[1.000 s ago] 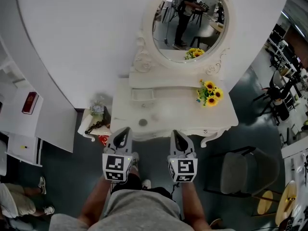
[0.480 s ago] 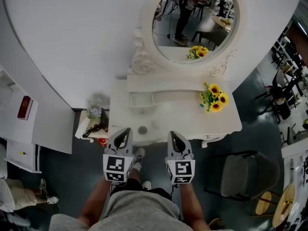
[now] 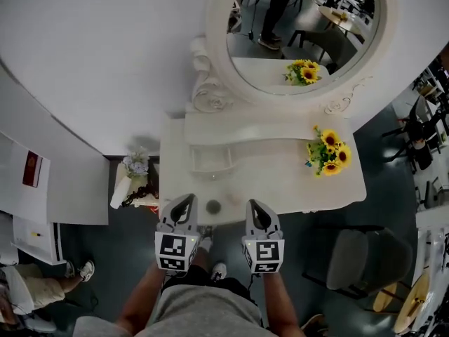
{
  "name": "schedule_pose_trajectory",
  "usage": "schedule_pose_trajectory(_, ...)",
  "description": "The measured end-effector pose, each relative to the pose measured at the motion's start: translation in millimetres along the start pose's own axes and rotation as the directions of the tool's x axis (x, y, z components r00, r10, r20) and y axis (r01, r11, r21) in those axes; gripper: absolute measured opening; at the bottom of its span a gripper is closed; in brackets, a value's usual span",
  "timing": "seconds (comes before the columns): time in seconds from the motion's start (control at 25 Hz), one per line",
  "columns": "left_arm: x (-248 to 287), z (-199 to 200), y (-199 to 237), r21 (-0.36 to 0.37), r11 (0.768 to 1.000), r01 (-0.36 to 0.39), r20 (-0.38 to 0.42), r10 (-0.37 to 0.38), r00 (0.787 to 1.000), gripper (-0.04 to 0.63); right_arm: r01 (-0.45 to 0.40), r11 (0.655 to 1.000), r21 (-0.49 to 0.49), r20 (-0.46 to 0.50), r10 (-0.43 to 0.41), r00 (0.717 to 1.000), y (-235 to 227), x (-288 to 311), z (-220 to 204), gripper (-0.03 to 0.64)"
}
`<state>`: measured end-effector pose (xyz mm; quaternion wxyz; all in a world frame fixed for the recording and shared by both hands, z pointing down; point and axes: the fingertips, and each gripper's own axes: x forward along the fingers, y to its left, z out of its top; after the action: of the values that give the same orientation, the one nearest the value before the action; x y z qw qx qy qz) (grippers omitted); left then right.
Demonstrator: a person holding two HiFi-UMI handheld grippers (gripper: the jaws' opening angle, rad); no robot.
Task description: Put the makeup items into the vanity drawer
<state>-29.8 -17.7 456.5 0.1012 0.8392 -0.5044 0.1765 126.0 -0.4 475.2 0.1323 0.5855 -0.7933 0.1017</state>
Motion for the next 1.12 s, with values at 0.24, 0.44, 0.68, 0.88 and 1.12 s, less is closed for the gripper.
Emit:
schedule_pose_trajectory(0.24, 36.0, -31.3, 15.1, -0.043, 0.999, 0.018, -0.079, -0.021, 0.997, 0.0, -0.008, 1.0, 0.01, -0.082, 0.009, 0.997, -2.9, 37.7, -30.7, 0.014)
schedule_pose_trajectory(0.44, 60.0, -57.1, 22.4, -0.06, 0.998, 0.029, -0.141, -0.037, 0.989, 0.0, -0.024, 1.0, 0.008, -0.147, 0.025, 0.989, -1.9, 61.0, -58.6, 0.014)
schedule_pose_trajectory(0.68, 78.1, -83.5, 24.9, -0.071, 0.997, 0.038, -0.194, -0.051, 0.98, 0.0, -0.069, 0.997, 0.029, -0.2, 0.073, 0.977, 0.8, 76.7, -88.7, 0.014)
schedule_pose_trajectory(0.88, 84.5, -93.7, 24.7, -0.082, 0.996, 0.037, -0.225, -0.055, 0.973, 0.0, -0.128, 0.991, 0.041, -0.266, 0.134, 0.955, 6.3, 87.1, -112.1, 0.12)
schedule_pose_trajectory(1.12, 88.6, -105.5, 26.6, -0.089, 0.996, 0.028, -0.255, -0.05, 0.966, 0.0, -0.165, 0.985, 0.044, -0.344, 0.17, 0.923, 10.1, 96.5, -144.6, 0.183)
